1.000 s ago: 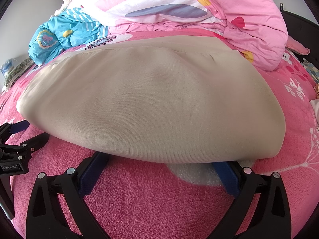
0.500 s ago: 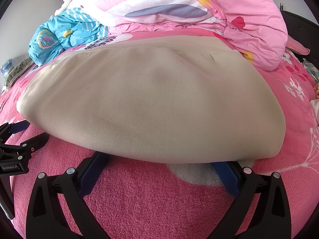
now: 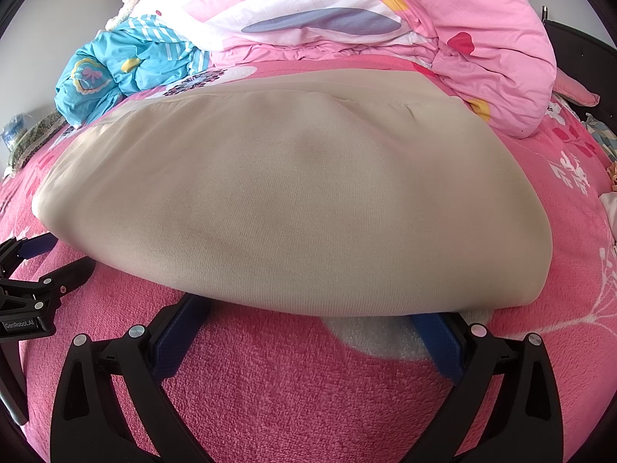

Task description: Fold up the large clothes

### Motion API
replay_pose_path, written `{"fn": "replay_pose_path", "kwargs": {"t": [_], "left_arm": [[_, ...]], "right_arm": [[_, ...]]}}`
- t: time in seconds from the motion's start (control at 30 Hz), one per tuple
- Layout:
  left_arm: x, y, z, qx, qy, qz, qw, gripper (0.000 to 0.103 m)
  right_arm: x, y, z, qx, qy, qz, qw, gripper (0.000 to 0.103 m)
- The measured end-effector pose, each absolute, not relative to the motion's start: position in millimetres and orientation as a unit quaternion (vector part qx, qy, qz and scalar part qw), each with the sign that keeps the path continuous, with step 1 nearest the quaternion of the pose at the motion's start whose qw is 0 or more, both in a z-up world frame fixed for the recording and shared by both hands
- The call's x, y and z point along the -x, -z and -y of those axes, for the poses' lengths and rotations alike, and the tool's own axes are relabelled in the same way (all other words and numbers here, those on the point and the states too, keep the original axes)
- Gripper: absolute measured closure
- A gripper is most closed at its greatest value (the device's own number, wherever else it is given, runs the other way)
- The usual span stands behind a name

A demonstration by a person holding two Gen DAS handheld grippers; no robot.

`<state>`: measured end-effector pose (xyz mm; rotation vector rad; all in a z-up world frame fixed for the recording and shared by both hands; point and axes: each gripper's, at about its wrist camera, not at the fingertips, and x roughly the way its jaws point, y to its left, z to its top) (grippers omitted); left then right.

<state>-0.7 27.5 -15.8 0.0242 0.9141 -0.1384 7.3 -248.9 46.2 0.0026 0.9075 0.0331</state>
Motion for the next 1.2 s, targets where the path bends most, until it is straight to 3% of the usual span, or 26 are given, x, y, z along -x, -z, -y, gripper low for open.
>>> {"fn": "replay_pose_path", "kwargs": {"t": [1.2], "left_arm": [[3.2, 15.8, -27.7, -0.012, 0.067, -0.441, 0.895, 0.006]], "right_arm": [[-7.5, -46.4, 249.0, -0.001, -0.016, -0.438, 0.899, 0.006]]}}
